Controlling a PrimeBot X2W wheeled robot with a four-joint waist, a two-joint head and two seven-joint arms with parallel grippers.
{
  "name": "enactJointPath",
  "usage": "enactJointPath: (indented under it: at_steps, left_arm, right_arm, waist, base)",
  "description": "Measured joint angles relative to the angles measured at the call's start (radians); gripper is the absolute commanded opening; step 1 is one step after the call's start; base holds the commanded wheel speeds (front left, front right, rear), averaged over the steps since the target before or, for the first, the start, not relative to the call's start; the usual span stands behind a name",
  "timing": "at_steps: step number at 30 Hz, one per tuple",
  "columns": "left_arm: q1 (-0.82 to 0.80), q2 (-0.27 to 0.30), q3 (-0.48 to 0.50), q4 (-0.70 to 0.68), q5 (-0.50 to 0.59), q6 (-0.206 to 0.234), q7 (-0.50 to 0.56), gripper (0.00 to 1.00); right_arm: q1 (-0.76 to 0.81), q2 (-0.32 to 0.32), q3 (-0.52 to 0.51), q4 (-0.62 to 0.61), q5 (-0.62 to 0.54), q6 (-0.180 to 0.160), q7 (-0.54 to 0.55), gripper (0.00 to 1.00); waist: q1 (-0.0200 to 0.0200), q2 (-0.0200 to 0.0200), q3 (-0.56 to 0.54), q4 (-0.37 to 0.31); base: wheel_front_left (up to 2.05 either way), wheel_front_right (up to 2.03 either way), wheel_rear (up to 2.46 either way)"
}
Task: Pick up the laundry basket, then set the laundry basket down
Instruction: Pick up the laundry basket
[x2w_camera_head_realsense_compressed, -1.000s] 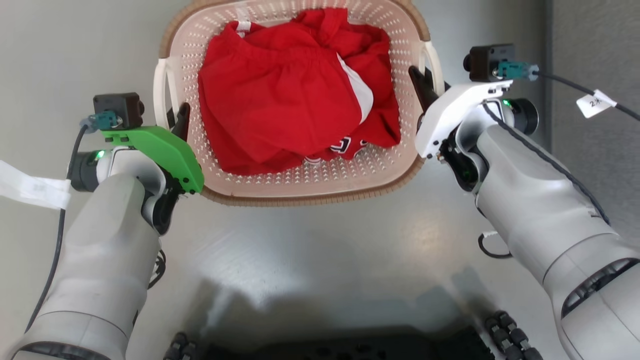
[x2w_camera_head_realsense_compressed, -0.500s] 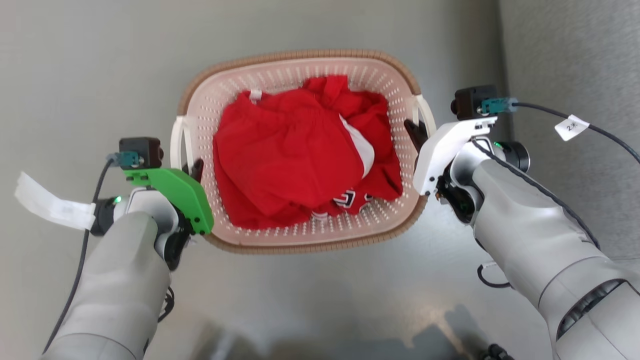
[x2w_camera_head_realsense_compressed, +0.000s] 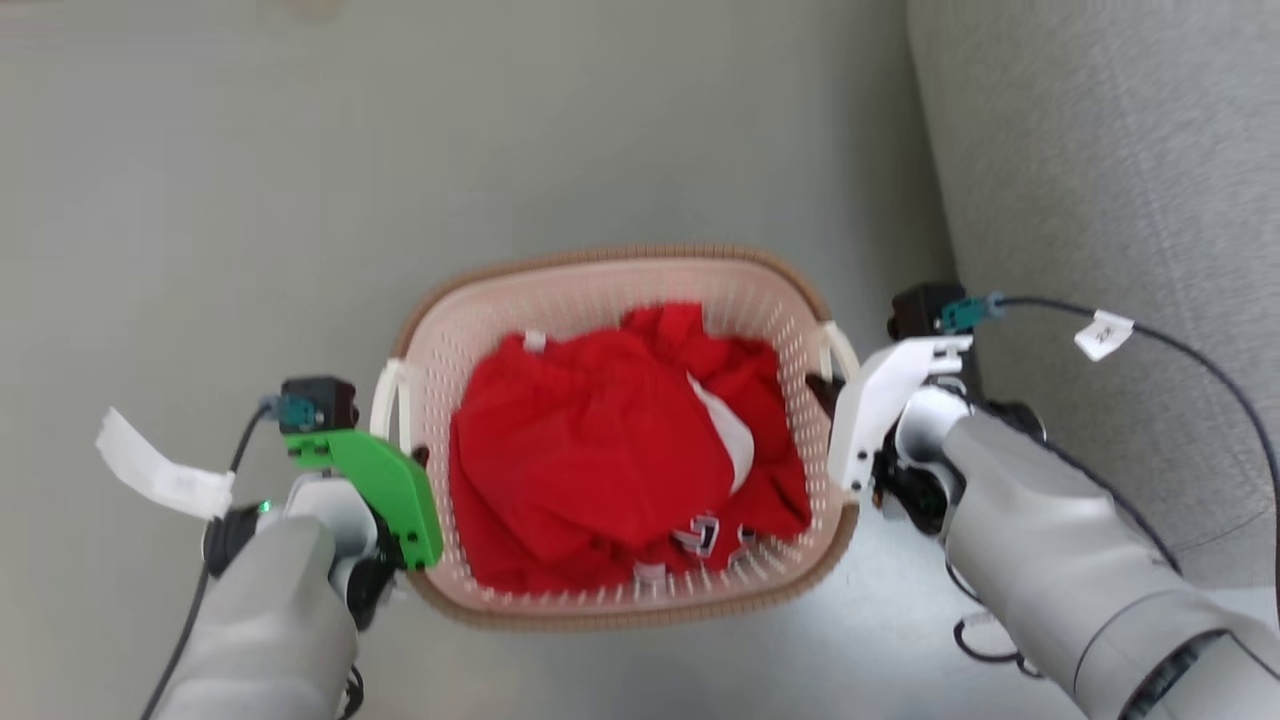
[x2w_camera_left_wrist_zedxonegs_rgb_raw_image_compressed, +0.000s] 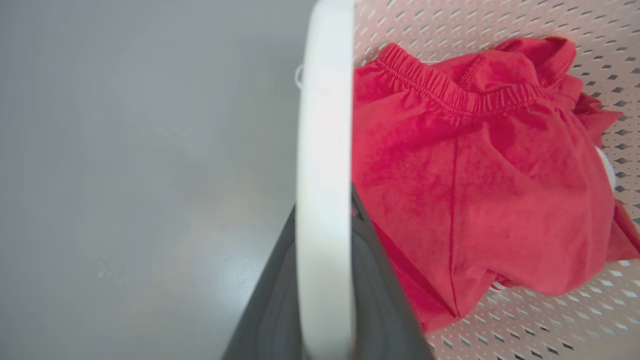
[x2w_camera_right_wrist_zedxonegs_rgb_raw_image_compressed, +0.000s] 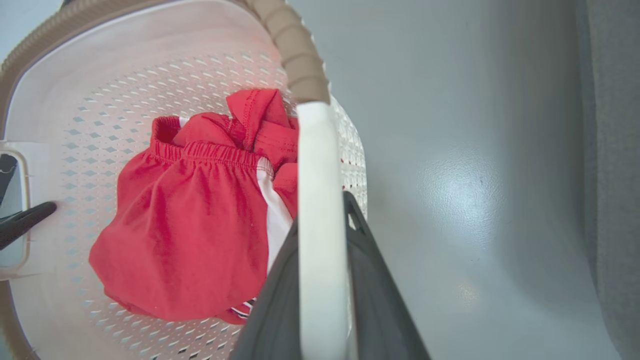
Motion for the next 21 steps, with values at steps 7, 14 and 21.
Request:
enactJointPath:
  at_steps: [7,14,21]
  left_arm:
    - [0.066,-0.009,-0.011,0.029,-0.021,-0.001,0.049,0.0]
    - [0.119,-0.013,-0.018,0.04,-0.047,-0.001,0.08,0.0]
    - [0.158,-0.017,-0.024,0.053,-0.058,-0.001,0.101,0.0]
  right_arm:
    - [0.072,0.002,0.025,-0.002,0.033,0.0,0.054,0.0]
    - [0.139,0.0,0.051,-0.015,0.068,0.0,0.091,0.0]
    - [0.179,-0.002,0.073,-0.023,0.086,0.0,0.121,0.0]
  waist:
    - [0.0,0.0,-0.102,-0.007]
    - [0.0,0.0,-0.215,-0.016]
    - [0.0,0.0,-0.299,-0.026]
  base:
    - [0.0,0.0,0.0]
    - [0.0,0.0,0.0]
    - [0.0,0.0,0.0]
